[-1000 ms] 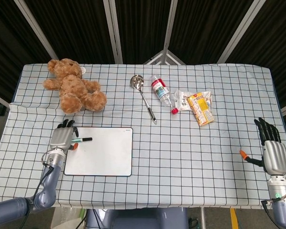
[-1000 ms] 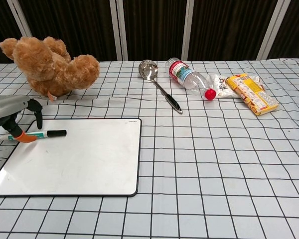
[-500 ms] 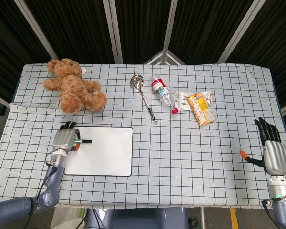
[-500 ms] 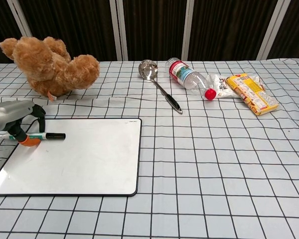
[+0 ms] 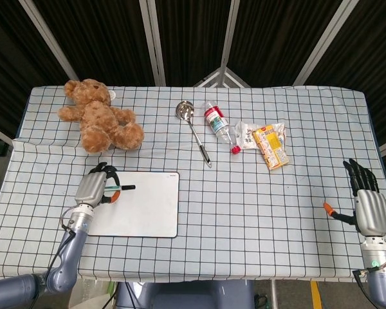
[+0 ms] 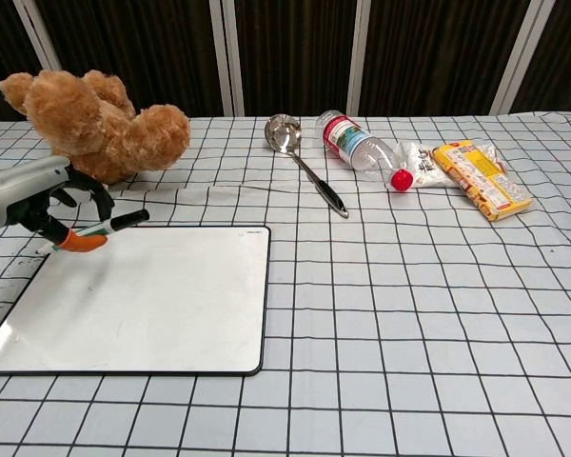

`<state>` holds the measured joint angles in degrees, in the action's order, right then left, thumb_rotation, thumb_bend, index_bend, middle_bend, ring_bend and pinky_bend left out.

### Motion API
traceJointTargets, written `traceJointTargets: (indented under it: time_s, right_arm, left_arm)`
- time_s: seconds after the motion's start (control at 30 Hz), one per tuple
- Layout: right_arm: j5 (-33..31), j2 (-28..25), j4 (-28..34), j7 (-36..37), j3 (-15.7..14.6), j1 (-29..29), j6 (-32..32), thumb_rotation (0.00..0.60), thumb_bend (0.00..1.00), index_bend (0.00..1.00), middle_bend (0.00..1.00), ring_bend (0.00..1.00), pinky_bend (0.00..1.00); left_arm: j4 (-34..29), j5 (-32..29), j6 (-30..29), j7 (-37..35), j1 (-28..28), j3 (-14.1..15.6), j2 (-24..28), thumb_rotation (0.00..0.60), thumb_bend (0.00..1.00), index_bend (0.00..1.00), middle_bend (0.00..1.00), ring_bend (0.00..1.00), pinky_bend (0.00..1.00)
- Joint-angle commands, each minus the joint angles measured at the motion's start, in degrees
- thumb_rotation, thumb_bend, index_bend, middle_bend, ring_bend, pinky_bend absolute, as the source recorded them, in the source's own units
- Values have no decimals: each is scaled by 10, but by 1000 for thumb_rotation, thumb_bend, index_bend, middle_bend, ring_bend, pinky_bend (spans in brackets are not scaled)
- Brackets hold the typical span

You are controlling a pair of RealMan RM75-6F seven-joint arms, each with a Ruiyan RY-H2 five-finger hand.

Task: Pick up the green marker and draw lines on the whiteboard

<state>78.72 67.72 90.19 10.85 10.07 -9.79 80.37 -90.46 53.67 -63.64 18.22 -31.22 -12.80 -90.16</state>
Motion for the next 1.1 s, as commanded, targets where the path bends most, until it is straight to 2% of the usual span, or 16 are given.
traceJointTargets:
  time_s: [0.03, 0.23, 0.47, 0.73, 1.1]
  right_arm:
    - [-2, 0, 1, 1, 1, 0, -1, 600, 209, 0, 0, 0, 0]
    - [-4, -1, 1, 2, 2, 0, -2, 600, 209, 0, 0, 0, 0]
    - [-5, -2, 0, 6, 2, 0, -4, 600, 210, 0, 0, 0, 0]
    - [-6, -1, 0, 7, 3, -1, -5, 600, 209, 0, 0, 0, 0]
    - [-7, -2, 1, 6, 2, -1, -6, 600, 209, 0, 0, 0, 0]
  left_arm:
    - [-44, 59, 31, -108, 13, -4, 27, 600, 542, 732, 280, 172, 291]
    - [-43, 105, 88, -243, 10, -9, 30, 600, 538, 741, 292, 190, 298]
    - [-10, 169, 100, -374, 11, -8, 4, 600, 533, 748, 294, 190, 298]
    - [31, 204, 89, -424, 6, -1, -21, 600, 532, 750, 295, 190, 298]
    - [57, 210, 85, -454, 1, 6, -46, 600, 532, 752, 297, 190, 297]
